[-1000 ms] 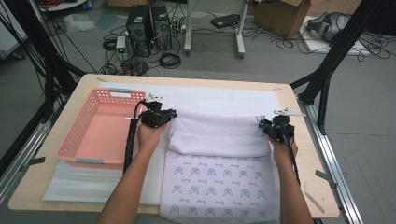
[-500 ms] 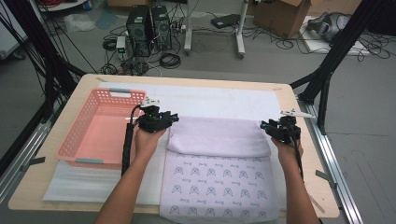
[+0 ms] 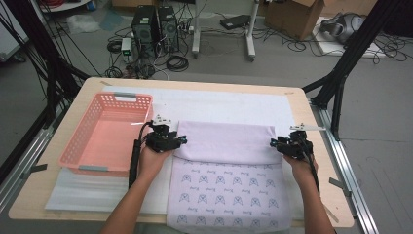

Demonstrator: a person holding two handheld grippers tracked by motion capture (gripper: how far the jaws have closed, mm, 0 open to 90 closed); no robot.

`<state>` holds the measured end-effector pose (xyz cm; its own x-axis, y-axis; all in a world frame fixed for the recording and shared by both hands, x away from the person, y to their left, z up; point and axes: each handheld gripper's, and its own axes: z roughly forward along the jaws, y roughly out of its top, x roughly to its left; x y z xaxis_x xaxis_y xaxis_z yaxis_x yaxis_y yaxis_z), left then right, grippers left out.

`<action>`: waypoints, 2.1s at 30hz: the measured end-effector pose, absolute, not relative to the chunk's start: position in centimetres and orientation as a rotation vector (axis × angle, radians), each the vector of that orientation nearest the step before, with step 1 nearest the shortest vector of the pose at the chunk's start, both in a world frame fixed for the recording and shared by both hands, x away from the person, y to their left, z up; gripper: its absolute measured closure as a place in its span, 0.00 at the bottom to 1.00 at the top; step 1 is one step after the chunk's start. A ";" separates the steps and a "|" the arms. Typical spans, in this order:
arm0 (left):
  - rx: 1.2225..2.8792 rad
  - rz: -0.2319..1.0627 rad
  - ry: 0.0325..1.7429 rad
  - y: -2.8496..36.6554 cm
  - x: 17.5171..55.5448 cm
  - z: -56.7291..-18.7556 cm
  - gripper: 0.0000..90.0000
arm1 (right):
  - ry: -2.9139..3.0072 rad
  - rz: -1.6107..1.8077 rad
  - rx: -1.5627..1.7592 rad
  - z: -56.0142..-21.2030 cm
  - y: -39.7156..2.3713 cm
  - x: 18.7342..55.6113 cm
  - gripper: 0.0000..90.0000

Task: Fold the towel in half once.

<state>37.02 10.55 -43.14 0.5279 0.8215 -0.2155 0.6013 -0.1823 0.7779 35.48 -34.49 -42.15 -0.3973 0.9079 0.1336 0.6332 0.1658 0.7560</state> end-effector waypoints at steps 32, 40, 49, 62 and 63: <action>1.836 0.381 0.918 11.9 28.9 -44.3 0.91 | 2.061 1.133 1.303 -43.9 -35.5 26.6 0.92; 1.825 0.359 0.913 12.2 27.4 -44.8 0.86 | 2.082 1.131 1.301 -44.3 -35.5 24.7 0.92; 1.833 0.288 0.935 13.0 26.5 -44.8 0.65 | 2.195 1.108 1.338 -44.1 -36.0 23.1 0.81; 1.734 0.304 0.952 13.4 26.8 -43.5 0.59 | 2.089 1.207 1.343 -43.2 -35.6 24.0 0.77; 1.740 0.305 0.954 13.4 26.7 -43.6 0.59 | 2.129 1.167 1.335 -43.8 -35.2 24.1 0.77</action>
